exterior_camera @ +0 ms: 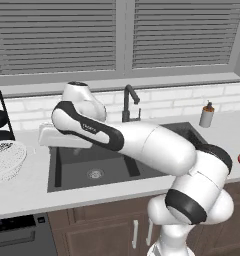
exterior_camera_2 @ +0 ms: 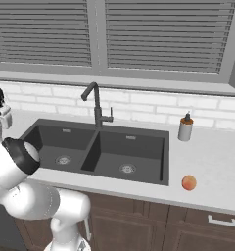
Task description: Put the colander in the sink, put the peach in the colander, and turn on the sink faucet and pour water over the colander.
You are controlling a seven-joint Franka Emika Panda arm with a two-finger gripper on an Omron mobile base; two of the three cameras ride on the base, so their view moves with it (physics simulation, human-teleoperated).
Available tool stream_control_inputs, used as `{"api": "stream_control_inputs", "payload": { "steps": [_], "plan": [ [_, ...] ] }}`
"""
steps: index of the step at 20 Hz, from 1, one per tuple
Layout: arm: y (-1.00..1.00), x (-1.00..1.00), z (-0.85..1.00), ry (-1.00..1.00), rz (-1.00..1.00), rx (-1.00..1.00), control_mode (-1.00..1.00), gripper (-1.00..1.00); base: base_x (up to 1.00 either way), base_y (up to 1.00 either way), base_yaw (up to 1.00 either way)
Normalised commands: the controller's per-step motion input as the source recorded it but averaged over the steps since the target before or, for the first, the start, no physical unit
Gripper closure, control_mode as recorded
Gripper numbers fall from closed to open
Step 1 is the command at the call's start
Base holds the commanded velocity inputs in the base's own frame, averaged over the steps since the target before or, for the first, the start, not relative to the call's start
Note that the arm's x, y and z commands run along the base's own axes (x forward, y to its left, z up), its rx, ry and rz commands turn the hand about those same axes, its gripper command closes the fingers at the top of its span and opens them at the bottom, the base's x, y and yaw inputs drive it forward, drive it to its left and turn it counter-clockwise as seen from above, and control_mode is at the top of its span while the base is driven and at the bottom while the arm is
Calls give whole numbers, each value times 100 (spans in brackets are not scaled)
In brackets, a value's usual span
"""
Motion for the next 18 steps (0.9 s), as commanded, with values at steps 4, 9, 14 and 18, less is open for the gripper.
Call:
{"api": "stream_control_inputs", "payload": {
  "steps": [4,9,14,18],
  "plan": [
    [62,0,-21,0,0,0,-100,-100,0,0,0],
    [60,6,-16,0,-4,0,-100,-100,0,0,0],
    [51,21,-16,0,-12,0,-100,-100,0,0,0],
    [40,26,-16,0,-20,0,-100,-100,0,0,0]
  ]
}}
